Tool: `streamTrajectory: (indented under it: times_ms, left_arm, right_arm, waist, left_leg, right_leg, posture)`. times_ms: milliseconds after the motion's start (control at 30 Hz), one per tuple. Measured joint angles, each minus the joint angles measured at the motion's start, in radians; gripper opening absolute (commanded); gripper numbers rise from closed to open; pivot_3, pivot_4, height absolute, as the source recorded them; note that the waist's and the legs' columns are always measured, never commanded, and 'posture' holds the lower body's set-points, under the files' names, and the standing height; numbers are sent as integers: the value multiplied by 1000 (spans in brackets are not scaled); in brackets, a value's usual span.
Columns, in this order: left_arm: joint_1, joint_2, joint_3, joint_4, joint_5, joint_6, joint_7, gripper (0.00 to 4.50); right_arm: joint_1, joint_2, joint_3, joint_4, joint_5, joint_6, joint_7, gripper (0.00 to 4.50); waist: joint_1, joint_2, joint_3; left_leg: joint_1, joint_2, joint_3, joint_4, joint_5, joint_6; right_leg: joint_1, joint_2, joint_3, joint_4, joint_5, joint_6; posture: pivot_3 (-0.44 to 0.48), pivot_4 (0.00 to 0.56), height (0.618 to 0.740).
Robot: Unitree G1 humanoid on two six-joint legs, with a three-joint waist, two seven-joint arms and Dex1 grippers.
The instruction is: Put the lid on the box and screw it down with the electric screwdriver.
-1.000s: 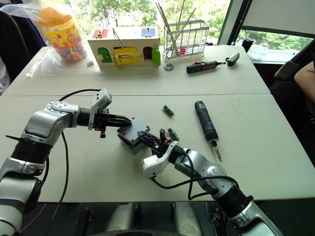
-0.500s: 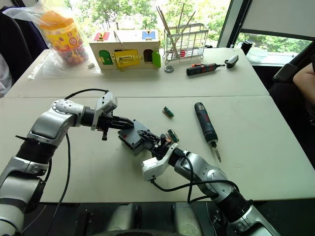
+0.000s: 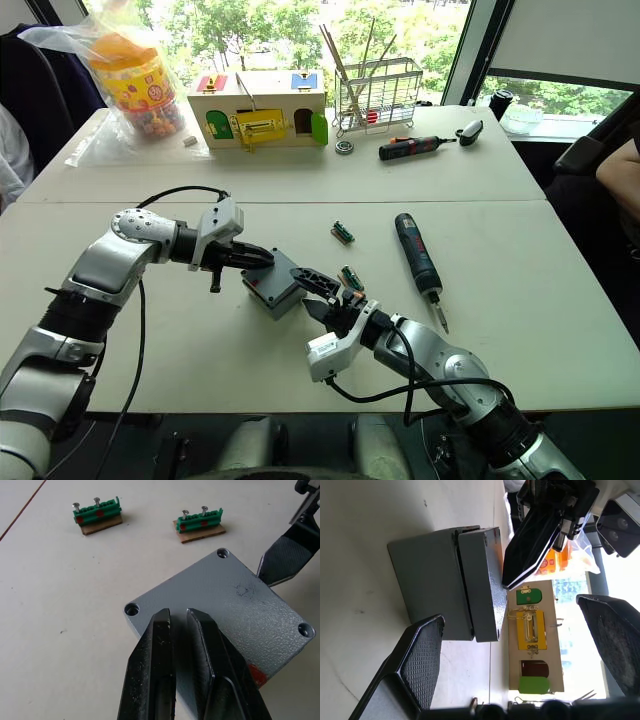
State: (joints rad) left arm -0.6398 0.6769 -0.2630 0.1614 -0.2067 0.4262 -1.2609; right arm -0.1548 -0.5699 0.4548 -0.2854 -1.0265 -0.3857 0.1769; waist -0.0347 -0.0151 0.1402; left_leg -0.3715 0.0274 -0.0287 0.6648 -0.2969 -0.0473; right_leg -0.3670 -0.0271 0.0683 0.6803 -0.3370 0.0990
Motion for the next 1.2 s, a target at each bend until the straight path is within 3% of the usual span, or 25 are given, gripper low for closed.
streamTrajectory:
  times_ms: [367, 400, 467, 567, 733, 967, 1200]
  left_arm:
    - [23, -8, 8, -36, -4, -37, -20, 446]
    - [17, -6, 11, -40, -12, -18, -28, 446]
    - [3, 5, 18, -48, -43, 49, -49, 446]
    - [-31, 17, 44, -58, -108, 175, -73, 446]
    - [-153, 39, 138, -44, -182, 251, -67, 446]
    - [-108, 41, 78, 164, -45, 87, -28, 446]
    - [-100, 32, 68, 232, -8, 20, -44, 446]
  right_arm:
    - [42, -6, -94, -28, 91, -36, -37, 4442]
    - [46, -6, -104, -28, 113, -39, -36, 4257]
    - [57, -7, -128, -28, 164, -43, -32, 3794]
    - [70, -8, -167, -28, 261, -47, -12, 2684]
    - [72, 64, -227, -67, 597, 78, 116, 112]
    - [57, 139, -227, -216, 1014, 596, 361, 44]
    - [11, 132, -178, -310, 1132, 940, 435, 44]
  waist:
    - [1, 0, 0]
    - [1, 0, 0]
    - [-1, 0, 2]
    - [-4, -1, 7]
    - [-8, -3, 16]
    - [-6, -1, 18]
    - [5, -1, 18]
  left_leg:
    - [0, 0, 0, 0, 0, 0]
    - [-1, 0, 0, 0, 0, 0]
    - [-2, 0, 0, 0, 0, 0]
    - [-5, 0, 0, 0, 0, 0]
    - [-6, 1, -1, -1, 0, 0]
    - [-6, 2, -1, -2, 0, 0]
    - [-20, 2, -1, 1, 1, -1]
  right_leg:
    - [0, 0, 0, 0, 0, 0]
    - [0, 0, 0, 0, 0, 0]
    - [-2, 0, 0, 0, 0, 0]
    - [-5, 1, 0, 0, 0, 0]
    - [-6, 0, 0, 0, 0, 0]
    - [-7, 1, 0, 0, 0, -1]
    - [-20, 0, -1, 3, 0, 0]
  posture:
    - [0, 150, 736]
    - [0, 150, 736]
    - [0, 150, 736]
    - [0, 150, 736]
    - [0, 150, 736]
    - [0, 150, 736]
    - [0, 150, 736]
